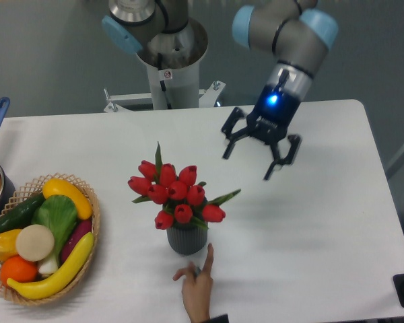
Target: Insert the flowers into the vase
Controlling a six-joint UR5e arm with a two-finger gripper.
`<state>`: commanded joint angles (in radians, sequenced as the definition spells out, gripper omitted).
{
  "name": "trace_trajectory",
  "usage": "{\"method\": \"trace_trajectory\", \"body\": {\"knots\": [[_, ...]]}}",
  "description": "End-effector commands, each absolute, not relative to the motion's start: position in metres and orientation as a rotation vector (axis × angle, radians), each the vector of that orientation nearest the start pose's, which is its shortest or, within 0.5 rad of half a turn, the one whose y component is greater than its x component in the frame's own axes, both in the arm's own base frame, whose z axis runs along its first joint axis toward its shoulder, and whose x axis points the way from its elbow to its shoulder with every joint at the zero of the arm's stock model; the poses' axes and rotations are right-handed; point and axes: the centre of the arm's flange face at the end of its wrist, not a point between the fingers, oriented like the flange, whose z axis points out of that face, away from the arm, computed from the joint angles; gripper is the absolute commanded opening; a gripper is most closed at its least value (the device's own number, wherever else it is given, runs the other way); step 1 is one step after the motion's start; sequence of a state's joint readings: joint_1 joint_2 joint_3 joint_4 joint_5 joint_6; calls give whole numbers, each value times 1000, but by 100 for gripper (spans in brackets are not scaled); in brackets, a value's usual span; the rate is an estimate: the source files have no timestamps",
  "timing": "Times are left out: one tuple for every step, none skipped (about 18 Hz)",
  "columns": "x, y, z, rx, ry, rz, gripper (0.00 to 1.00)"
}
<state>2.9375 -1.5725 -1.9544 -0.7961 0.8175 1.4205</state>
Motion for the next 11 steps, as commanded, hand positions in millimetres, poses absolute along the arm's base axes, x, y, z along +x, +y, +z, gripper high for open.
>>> {"method": "trace_trajectory", "body": {"knots": [[-438,290,422,-2314,238,321,100],[-442,285,429,-2314,236,346,100],[-446,284,435,-2327,239,370,100],[-449,280,441,-2355,235,399,100],[-453,278,445,-2385,227,409,100],[-455,275,450,-2414,224,413,100],[-458,274,453,-2449,249,415,100],[-460,271,457,-2493,302,422,100],[-460,266,462,-2541,362,428,100],[-463,260,467,-2582,418,421,100],[-466,253,473,-2607,465,406,100]]}}
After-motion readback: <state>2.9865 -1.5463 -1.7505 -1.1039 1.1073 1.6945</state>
